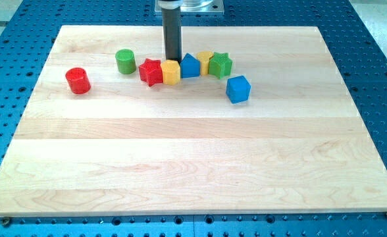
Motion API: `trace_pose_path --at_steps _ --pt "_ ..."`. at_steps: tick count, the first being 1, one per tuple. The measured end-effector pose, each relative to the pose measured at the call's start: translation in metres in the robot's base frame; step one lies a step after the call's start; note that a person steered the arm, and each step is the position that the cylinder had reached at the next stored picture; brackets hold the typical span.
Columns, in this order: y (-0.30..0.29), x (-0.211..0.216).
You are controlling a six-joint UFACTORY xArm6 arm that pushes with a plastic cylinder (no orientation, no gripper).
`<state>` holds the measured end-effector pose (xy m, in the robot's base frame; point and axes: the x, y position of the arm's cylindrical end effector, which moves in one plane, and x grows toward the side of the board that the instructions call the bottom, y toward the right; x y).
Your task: Touch the green and yellow blocks
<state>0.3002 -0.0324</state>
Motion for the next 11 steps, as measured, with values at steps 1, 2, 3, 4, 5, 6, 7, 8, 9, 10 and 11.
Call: trace_pose_path --at_steps 1,2,3,4,5,6,7,8,9,10,11 --pt "-0.018 -0.009" --pt "0.043 -0.038" --pt "0.088 -0.007" --pt "0.083 0.029" --pt "0.091 0.054" --pt "0.095 0.058" --pt "0.071 0.069" --pt "0.045 0.089" --pt "0.015 0.089" --pt "0.021 0.116" --pt "0.005 0.143"
